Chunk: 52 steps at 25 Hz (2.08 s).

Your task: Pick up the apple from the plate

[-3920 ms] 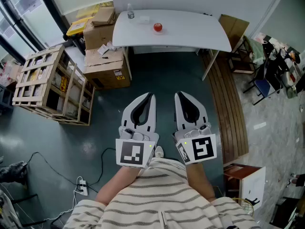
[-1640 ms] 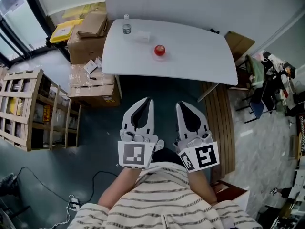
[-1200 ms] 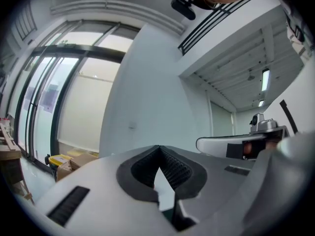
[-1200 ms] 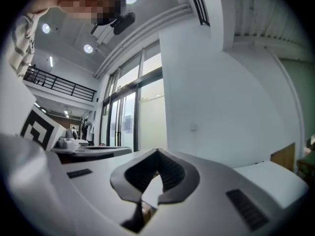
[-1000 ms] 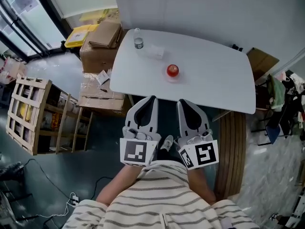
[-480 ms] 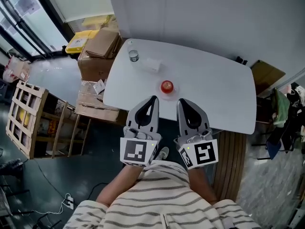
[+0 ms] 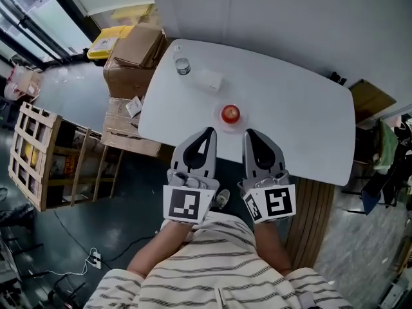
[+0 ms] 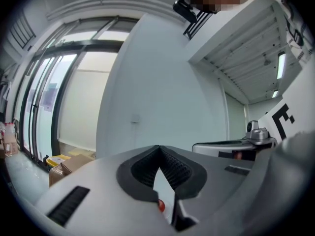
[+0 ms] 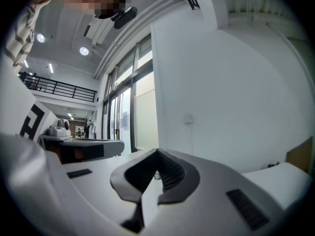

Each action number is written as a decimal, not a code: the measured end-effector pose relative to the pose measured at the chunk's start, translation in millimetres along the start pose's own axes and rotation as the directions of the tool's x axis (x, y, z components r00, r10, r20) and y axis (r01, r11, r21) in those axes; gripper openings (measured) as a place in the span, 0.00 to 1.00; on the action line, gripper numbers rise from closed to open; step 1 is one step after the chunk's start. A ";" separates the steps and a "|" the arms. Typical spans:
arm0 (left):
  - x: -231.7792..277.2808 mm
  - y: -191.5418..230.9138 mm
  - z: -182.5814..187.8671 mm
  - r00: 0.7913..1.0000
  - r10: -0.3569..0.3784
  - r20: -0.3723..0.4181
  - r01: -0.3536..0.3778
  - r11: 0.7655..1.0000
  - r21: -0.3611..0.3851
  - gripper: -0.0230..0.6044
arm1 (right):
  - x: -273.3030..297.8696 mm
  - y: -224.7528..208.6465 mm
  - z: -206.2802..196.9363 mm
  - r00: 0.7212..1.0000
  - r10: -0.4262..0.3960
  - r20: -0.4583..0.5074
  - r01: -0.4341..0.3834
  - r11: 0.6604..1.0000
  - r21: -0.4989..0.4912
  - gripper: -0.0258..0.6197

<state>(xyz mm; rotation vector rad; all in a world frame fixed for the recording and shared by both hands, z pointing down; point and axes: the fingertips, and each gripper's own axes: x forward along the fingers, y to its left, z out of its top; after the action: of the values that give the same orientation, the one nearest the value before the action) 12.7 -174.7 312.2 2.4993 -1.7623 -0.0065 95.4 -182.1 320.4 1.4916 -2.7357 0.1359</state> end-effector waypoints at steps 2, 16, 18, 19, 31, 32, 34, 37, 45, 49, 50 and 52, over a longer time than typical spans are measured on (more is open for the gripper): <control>9.9 7.8 -5.1 1.000 -0.006 -0.005 0.006 1.000 0.007 0.04 | 11.2 -5.8 -7.4 1.000 -0.018 -0.022 0.018 1.000 -0.007 0.04; 59.2 25.9 -68.2 0.988 -0.082 -0.132 0.078 0.996 -0.039 0.04 | 63.6 -37.3 -79.5 0.986 -0.087 -0.144 0.085 0.996 -0.022 0.04; 62.3 28.0 -73.5 0.986 -0.084 -0.142 0.079 0.996 -0.045 0.04 | 69.8 -44.4 -93.2 0.982 -0.103 -0.157 0.101 0.995 -0.024 0.04; 63.5 29.5 -76.4 0.985 -0.085 -0.148 0.079 0.996 -0.046 0.04 | 73.3 -48.0 -101.3 0.981 -0.111 -0.162 0.109 0.994 -0.021 0.04; 68.8 39.4 -106.3 0.974 -0.090 -0.206 0.077 0.995 -0.068 0.04 | 100.7 -72.4 -178.2 0.959 -0.140 -0.245 0.152 0.988 0.030 0.33; 69.6 39.4 -107.9 0.974 -0.090 -0.208 0.078 0.995 -0.069 0.04 | 102.8 -73.2 -182.9 0.958 -0.139 -0.250 0.152 0.988 0.034 0.35; 70.6 39.1 -111.2 0.972 -0.091 -0.214 0.077 0.994 -0.073 0.04 | 106.7 -74.2 -192.7 0.955 -0.135 -0.265 0.150 0.988 0.037 0.38; 71.0 39.0 -116.6 0.970 -0.091 -0.226 0.074 0.994 -0.082 0.04 | 111.7 -75.3 -208.6 0.946 -0.129 -0.297 0.146 0.989 0.037 0.43; 72.8 44.8 -126.2 0.967 -0.076 -0.243 0.056 0.995 -0.087 0.04 | 123.2 -72.0 -252.9 0.925 -0.075 -0.373 0.103 0.993 0.056 0.54; 70.9 44.4 -130.3 0.964 -0.077 -0.256 0.056 0.994 -0.090 0.04 | 125.7 -73.5 -277.4 0.910 -0.070 -0.409 0.104 0.993 0.062 0.60; 70.8 44.2 -130.7 0.963 -0.078 -0.258 0.057 0.994 -0.089 0.04 | 126.8 -74.3 -282.4 0.906 -0.072 -0.416 0.108 0.992 0.062 0.61; 70.2 44.1 -131.0 0.963 -0.077 -0.260 0.056 0.994 -0.090 0.04 | 129.9 -75.3 -292.4 0.901 -0.076 -0.428 0.113 0.992 0.061 0.61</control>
<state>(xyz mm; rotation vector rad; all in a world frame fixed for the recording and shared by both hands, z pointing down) 1.6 -246.8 448.9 2.3722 -1.5412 0.2334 81.9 -306.0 624.5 1.4081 -2.3312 0.5157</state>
